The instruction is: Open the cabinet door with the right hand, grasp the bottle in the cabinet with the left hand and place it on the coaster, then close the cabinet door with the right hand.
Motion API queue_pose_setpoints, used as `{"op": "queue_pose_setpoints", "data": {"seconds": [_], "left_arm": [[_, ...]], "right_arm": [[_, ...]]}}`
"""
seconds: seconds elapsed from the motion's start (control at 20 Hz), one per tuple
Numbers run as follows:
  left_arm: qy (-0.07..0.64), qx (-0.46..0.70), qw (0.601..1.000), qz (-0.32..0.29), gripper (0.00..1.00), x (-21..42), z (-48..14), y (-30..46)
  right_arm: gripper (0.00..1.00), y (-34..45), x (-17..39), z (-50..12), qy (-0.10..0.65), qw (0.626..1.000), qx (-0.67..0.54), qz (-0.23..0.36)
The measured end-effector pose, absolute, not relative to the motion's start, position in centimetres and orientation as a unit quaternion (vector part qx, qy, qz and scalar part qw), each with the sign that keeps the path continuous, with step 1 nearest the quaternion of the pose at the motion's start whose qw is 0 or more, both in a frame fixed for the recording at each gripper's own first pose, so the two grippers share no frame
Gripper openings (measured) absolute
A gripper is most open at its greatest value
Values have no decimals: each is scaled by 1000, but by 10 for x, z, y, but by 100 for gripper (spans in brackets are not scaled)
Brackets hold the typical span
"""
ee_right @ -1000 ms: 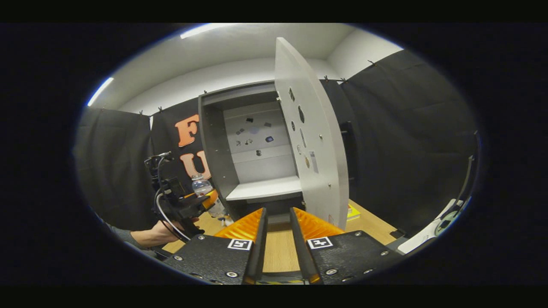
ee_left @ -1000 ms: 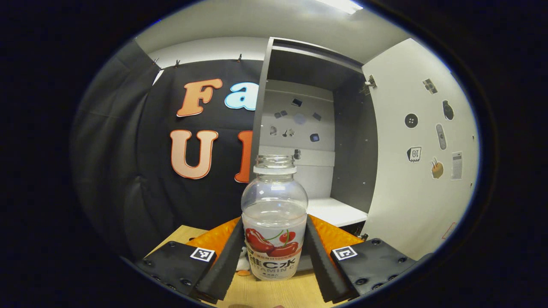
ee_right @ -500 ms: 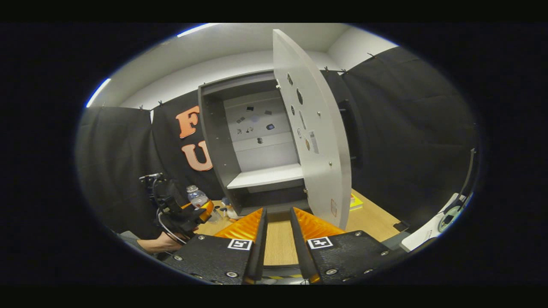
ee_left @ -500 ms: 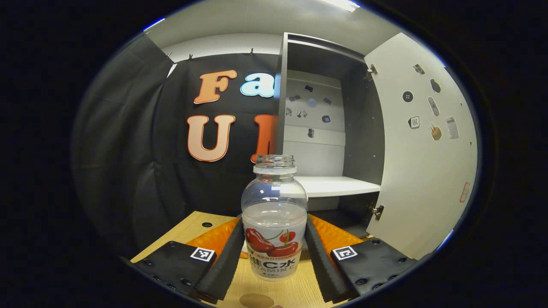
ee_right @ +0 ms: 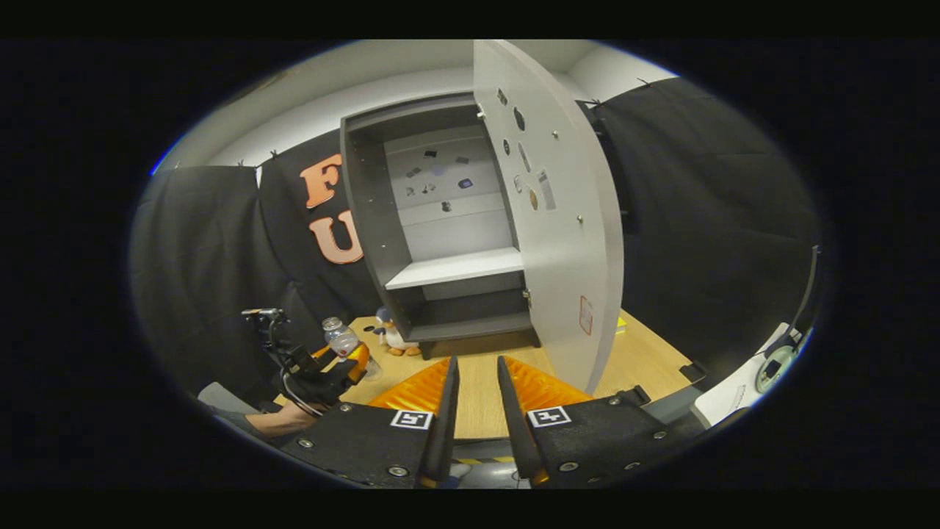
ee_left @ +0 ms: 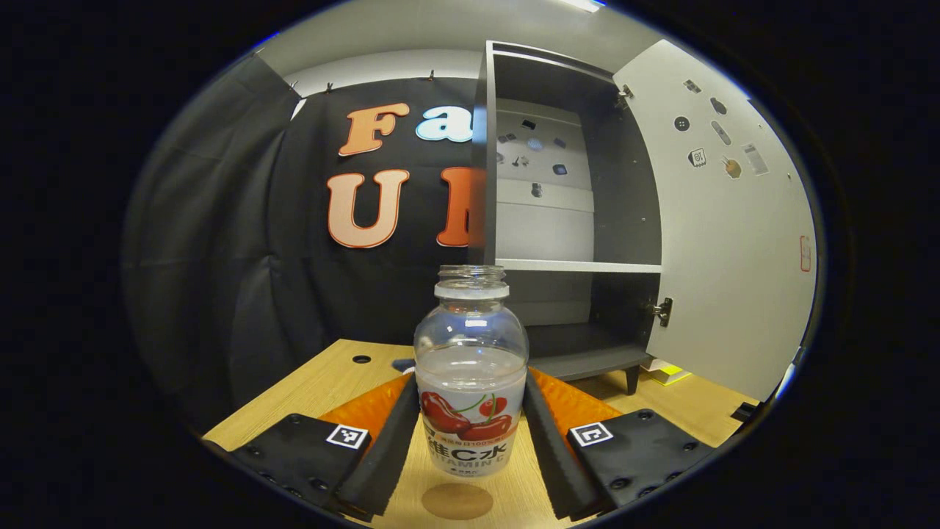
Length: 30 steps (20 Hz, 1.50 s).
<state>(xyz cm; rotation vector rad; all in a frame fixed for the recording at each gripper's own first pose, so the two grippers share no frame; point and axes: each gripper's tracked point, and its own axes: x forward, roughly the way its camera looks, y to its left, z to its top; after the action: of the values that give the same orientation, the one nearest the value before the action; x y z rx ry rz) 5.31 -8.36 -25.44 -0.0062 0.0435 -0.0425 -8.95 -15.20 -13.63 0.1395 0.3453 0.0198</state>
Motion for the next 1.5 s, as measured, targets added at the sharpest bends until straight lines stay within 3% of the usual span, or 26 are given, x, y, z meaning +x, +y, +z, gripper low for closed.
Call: {"op": "queue_pose_setpoints", "data": {"seconds": [0.85, 1.5], "left_arm": [[93, 4, 996, 0, 85, 54, -374, -72], [82, 53, 995, 19, 89, 43, -365, -74]], "right_arm": [[33, -153, -86, -183, 216, 973, 77, 1], [33, -148, -88, -194, 233, 969, 83, 11]]}}
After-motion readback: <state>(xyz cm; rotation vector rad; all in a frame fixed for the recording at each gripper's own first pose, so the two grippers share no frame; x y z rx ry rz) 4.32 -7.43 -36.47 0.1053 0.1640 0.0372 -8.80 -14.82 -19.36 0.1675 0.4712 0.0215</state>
